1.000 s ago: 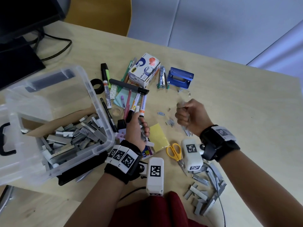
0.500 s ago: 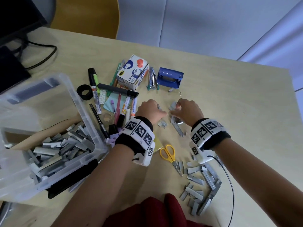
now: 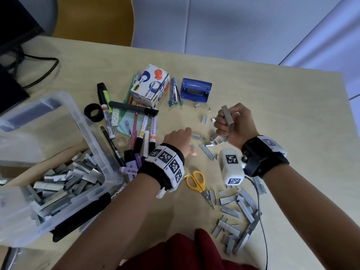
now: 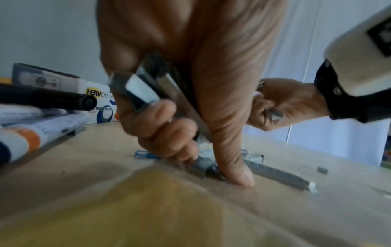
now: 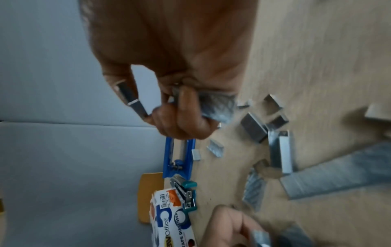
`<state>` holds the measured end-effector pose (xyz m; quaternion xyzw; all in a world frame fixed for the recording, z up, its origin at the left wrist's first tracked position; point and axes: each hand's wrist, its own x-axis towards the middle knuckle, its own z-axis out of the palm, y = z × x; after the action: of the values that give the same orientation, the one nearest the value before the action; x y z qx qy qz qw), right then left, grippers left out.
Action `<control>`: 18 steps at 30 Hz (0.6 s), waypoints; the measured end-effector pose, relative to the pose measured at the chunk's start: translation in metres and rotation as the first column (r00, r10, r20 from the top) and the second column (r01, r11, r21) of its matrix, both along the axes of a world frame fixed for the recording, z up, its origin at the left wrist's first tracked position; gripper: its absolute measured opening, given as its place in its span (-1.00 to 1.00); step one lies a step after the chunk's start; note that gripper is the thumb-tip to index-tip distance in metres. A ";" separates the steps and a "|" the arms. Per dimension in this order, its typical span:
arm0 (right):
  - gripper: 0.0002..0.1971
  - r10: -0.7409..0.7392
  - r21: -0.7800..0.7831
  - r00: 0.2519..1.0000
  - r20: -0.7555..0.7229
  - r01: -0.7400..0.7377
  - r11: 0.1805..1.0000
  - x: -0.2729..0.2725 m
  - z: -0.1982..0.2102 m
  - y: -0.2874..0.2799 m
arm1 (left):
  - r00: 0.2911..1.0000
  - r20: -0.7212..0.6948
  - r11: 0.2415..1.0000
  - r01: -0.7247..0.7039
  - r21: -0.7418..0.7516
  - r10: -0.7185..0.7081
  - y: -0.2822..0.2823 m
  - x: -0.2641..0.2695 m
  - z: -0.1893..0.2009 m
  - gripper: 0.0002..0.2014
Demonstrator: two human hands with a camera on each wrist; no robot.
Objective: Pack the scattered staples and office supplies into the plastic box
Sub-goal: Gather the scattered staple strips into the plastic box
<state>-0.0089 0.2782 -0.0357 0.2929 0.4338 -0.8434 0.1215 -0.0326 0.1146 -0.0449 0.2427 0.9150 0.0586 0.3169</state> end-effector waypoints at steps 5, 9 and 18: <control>-0.70 0.053 0.342 0.990 0.130 -0.095 0.935 -0.010 -0.004 0.006 | 0.994 0.011 0.994 0.108 0.021 -0.108 0.003 -0.001 0.000 -0.63; -0.53 0.179 0.817 0.957 0.228 -0.288 0.499 -0.022 -0.010 -0.005 | 0.992 -0.024 0.990 0.122 0.069 -0.121 0.007 0.001 0.002 -0.69; -0.84 0.275 0.845 0.800 0.533 -0.519 -0.127 -0.038 -0.012 -0.028 | 1.000 -0.023 0.991 0.024 0.132 -0.021 0.012 -0.002 0.000 -0.76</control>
<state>-0.0464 0.2502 -0.0476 0.2186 0.9412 -0.1912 0.1726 -0.0344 0.1271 -0.0449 0.2740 0.9098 0.1129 0.2907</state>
